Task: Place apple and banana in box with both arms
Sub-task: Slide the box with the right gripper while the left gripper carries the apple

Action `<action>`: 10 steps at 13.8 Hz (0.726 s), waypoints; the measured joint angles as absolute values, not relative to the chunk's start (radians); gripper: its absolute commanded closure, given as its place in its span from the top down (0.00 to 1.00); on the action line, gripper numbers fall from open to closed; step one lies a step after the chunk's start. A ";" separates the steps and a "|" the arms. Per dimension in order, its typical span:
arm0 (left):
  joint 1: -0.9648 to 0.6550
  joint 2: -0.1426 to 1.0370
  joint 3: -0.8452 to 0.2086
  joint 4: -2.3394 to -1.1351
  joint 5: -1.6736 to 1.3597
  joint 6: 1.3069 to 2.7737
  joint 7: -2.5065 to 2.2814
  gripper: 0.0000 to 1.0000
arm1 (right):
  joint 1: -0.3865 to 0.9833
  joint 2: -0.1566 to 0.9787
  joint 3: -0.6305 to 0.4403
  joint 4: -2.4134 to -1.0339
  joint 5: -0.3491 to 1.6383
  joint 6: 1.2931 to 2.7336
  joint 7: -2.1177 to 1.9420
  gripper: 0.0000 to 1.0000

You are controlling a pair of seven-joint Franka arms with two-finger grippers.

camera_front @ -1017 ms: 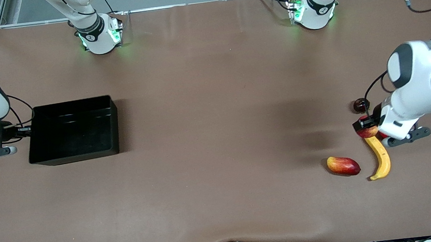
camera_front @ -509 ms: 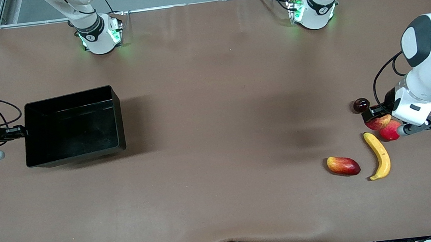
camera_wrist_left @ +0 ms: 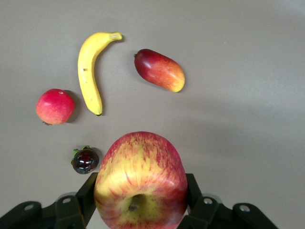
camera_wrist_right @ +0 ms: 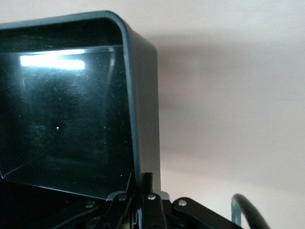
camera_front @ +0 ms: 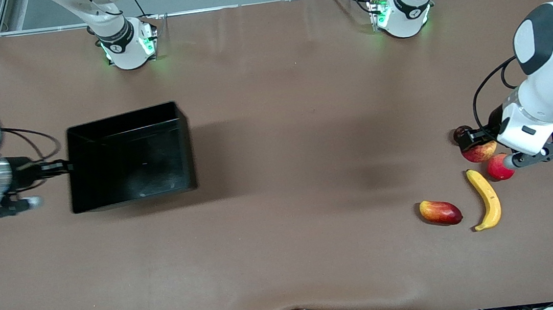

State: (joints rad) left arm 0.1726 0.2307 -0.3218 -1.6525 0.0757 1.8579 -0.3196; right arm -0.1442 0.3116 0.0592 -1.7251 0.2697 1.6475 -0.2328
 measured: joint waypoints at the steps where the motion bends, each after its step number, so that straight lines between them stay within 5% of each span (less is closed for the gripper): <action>1: 0.173 0.231 -0.339 -1.655 0.075 1.850 -0.320 0.00 | -0.092 0.312 0.060 -1.725 0.298 1.657 -0.173 0.00; 10: 0.028 0.311 -0.476 -1.671 0.074 1.902 -0.606 0.00 | 0.306 0.342 0.062 -1.745 0.399 1.923 0.200 0.00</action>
